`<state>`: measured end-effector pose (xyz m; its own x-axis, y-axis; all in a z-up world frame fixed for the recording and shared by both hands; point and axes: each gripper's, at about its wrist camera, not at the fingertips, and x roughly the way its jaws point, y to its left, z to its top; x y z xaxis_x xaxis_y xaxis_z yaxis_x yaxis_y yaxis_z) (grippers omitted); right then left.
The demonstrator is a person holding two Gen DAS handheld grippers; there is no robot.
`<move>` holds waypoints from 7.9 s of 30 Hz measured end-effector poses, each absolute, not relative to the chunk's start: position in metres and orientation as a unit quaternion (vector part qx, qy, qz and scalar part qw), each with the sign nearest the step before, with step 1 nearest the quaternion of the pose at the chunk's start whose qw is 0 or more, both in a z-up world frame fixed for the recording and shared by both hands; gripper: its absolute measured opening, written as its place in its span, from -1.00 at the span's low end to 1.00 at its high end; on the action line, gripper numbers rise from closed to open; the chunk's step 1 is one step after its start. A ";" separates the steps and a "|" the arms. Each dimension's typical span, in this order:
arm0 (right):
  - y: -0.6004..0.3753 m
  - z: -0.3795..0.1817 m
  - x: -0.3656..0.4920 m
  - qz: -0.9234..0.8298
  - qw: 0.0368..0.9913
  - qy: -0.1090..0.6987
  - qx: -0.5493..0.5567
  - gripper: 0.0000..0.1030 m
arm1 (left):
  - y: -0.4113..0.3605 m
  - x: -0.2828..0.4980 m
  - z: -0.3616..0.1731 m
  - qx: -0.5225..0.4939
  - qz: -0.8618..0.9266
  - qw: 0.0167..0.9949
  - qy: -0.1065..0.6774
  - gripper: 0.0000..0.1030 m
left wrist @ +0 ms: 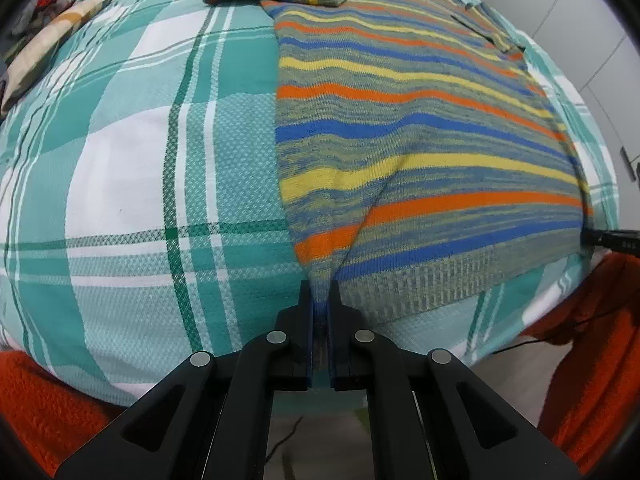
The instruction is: Fold small clothes
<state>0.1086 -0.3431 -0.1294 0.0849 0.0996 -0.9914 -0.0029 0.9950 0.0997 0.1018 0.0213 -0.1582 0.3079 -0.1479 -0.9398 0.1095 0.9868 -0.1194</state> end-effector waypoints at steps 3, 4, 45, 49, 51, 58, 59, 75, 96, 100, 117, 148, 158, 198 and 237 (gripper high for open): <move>-0.337 -0.127 0.111 0.034 0.736 0.675 0.034 -0.91 | 0.036 0.090 -0.143 -0.042 -0.091 0.807 0.582 -0.96; -0.346 -0.120 0.099 0.036 0.737 0.674 0.032 -0.90 | 0.039 0.085 -0.137 -0.046 -0.095 0.809 0.579 -0.96; -0.272 -0.096 0.115 0.059 0.821 0.567 0.019 -0.27 | -0.007 0.073 -0.149 0.105 -0.094 0.814 0.564 0.24; -0.272 -0.099 0.111 0.055 0.825 0.562 0.024 -0.25 | -0.002 0.058 -0.149 0.110 -0.086 0.789 0.599 0.19; -0.268 -0.101 0.112 0.051 0.825 0.562 0.021 -0.22 | -0.004 0.052 -0.134 0.117 -0.097 0.782 0.605 0.10; -0.278 -0.106 0.111 0.053 0.831 0.552 0.038 -0.12 | -0.016 0.123 -0.020 0.146 -0.117 0.874 0.448 0.57; -0.279 -0.106 0.110 0.054 0.831 0.552 0.042 -0.11 | -0.021 0.146 -0.012 0.164 -0.121 0.883 0.423 0.64; -0.287 -0.106 0.109 0.059 0.834 0.545 0.067 -0.10 | -0.006 0.331 -0.095 0.155 -0.123 0.852 0.485 -0.93; -0.276 -0.108 0.112 0.050 0.836 0.545 0.038 0.00 | 0.277 0.307 -0.094 -0.201 0.250 0.836 0.444 -0.96; -0.277 -0.108 0.113 0.050 0.836 0.545 0.033 0.00 | 0.287 0.305 -0.112 -0.215 0.264 0.818 0.464 -0.96; -0.286 0.003 0.220 0.094 0.840 0.500 -0.190 0.62 | 0.278 0.309 -0.129 -0.155 0.245 0.826 0.483 -0.94; -0.555 -0.045 0.349 -0.204 0.842 0.486 0.112 -0.94 | 0.272 0.311 -0.130 -0.121 0.227 0.831 0.493 -0.94; -0.573 -0.057 0.348 -0.229 0.806 0.539 0.080 -0.95 | 0.268 0.312 -0.131 -0.099 0.228 0.833 0.495 -0.94; -0.462 -0.048 0.184 -0.066 0.847 0.510 0.135 0.38 | 0.172 0.125 -0.093 -0.140 -0.016 0.852 0.503 -0.11; -0.280 -0.041 0.079 0.004 0.906 0.422 0.032 0.35 | 0.158 0.058 -0.109 -0.103 0.032 0.865 0.489 0.63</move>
<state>0.0790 -0.2795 -0.0408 0.6443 0.0355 -0.7640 0.0192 0.9979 0.0626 0.0576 0.1582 -0.1090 0.5192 -0.0451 -0.8535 -0.1562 0.9768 -0.1466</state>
